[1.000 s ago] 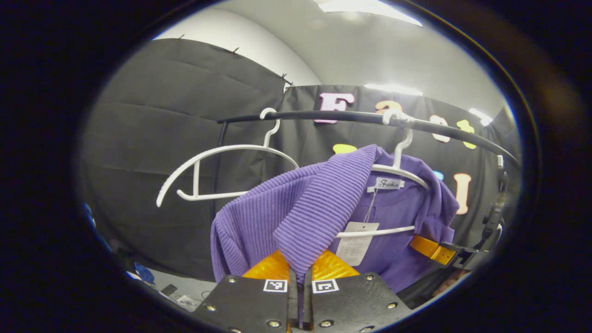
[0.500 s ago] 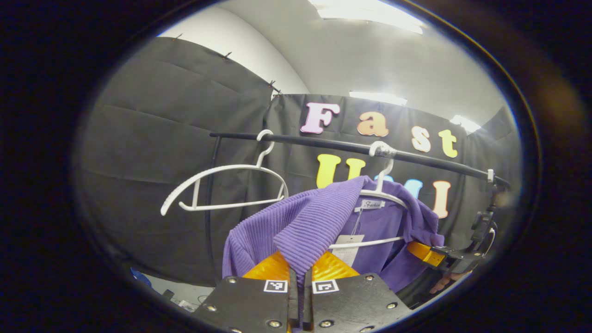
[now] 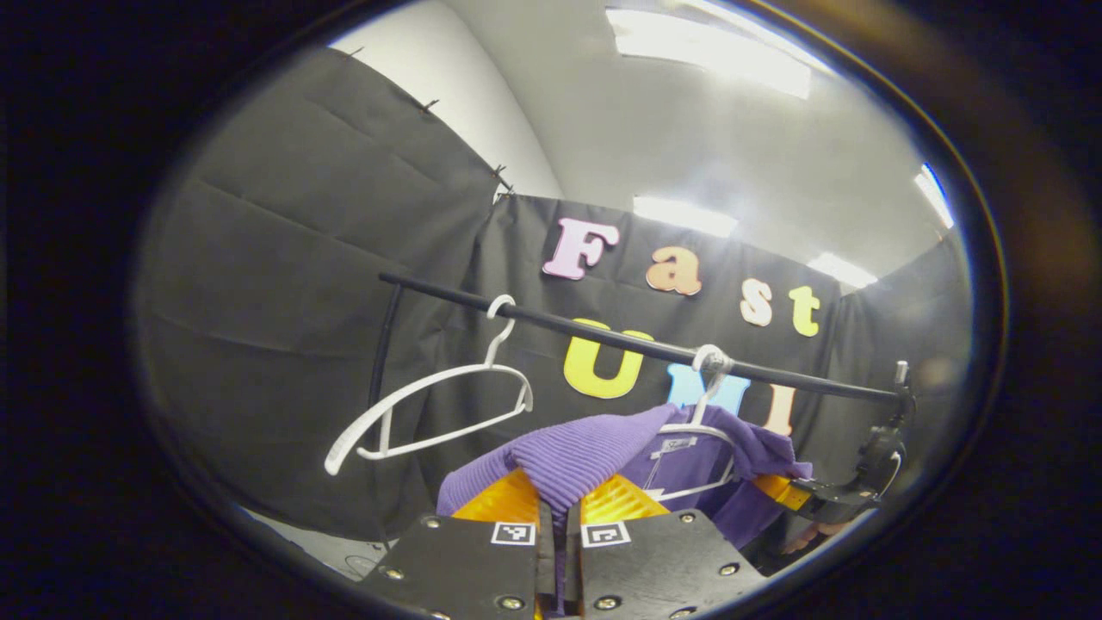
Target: Grasp the clothes on the hanger with both hands and then place them into the laundry hamper below.
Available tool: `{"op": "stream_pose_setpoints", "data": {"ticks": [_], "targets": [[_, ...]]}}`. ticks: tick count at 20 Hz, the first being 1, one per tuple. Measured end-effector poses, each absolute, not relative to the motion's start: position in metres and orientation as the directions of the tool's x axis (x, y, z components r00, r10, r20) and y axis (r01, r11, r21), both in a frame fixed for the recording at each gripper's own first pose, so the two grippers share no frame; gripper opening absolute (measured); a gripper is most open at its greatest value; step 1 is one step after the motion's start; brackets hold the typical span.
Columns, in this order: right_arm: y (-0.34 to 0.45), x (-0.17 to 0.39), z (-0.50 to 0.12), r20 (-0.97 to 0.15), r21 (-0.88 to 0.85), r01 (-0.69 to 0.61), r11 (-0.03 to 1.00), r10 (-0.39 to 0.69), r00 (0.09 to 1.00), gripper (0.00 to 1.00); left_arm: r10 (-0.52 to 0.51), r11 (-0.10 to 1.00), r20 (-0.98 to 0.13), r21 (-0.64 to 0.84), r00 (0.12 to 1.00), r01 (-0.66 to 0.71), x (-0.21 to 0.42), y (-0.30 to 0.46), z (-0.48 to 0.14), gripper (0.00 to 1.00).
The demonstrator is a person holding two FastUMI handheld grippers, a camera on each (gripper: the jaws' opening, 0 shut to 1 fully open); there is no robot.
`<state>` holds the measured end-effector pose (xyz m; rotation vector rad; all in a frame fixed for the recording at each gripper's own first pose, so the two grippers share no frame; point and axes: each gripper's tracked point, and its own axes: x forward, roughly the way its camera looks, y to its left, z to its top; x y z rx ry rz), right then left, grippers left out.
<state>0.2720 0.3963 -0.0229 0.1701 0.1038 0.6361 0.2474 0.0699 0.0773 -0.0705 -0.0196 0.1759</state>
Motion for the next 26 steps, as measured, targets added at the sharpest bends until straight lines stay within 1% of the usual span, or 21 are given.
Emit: {"op": "stream_pose_setpoints", "data": {"ticks": [1,4,8,12,14,15,16,20,21,23,24,26], "targets": [[0.395,0.265,-0.02,-0.037,0.19,-0.578,0.793,0.595,0.803,0.05,0.159,0.985,0.005,-0.074,0.987,-0.158,0.246,0.074,0.08,0.04],[0.399,0.256,-0.005,-0.006,0.181,-0.577,0.796,0.588,0.809,0.05,0.162,0.986,0.031,-0.055,0.986,-0.16,0.242,0.1,0.096,0.04],[0.414,0.255,0.008,0.01,0.169,-0.577,0.799,0.584,0.812,0.05,0.155,0.987,0.035,-0.048,0.987,-0.153,0.24,0.128,0.102,0.04],[0.418,0.253,0.017,0.023,0.145,-0.575,0.805,0.578,0.816,0.05,0.152,0.988,0.01,-0.006,0.988,-0.152,0.247,0.15,0.096,0.04],[0.42,0.248,0.021,0.031,0.14,-0.575,0.806,0.577,0.816,0.05,0.146,0.989,-0.003,-0.025,0.989,-0.146,0.251,0.157,0.088,0.04],[0.421,0.247,0.022,0.037,0.137,-0.574,0.808,0.574,0.818,0.05,0.145,0.989,-0.008,-0.033,0.989,-0.145,0.253,0.161,0.084,0.0],[0.422,0.248,0.023,0.038,0.135,-0.572,0.809,0.573,0.819,0.05,0.145,0.989,-0.015,-0.039,0.989,-0.145,0.257,0.165,0.08,0.04],[0.423,0.25,0.024,0.042,0.125,-0.571,0.812,0.571,0.82,0.05,0.154,0.984,-0.064,-0.074,0.986,-0.159,0.265,0.184,0.057,0.04],[0.423,0.251,0.024,0.043,0.123,-0.572,0.811,0.572,0.819,0.05,0.155,0.982,-0.08,-0.093,0.985,-0.162,0.262,0.188,0.049,0.0],[0.422,0.253,0.022,0.045,0.112,-0.572,0.813,0.57,0.82,0.05,0.161,0.98,-0.098,-0.1,0.982,-0.17,0.258,0.192,0.034,0.0],[0.422,0.254,0.021,0.045,0.109,-0.571,0.813,0.57,0.82,0.05,0.165,0.98,-0.11,-0.092,0.98,-0.176,0.255,0.193,0.027,0.05],[0.423,0.253,0.018,0.038,0.106,-0.573,0.813,0.572,0.819,0.05,0.172,0.98,-0.132,-0.08,0.976,-0.183,0.252,0.19,0.012,0.05]]}}
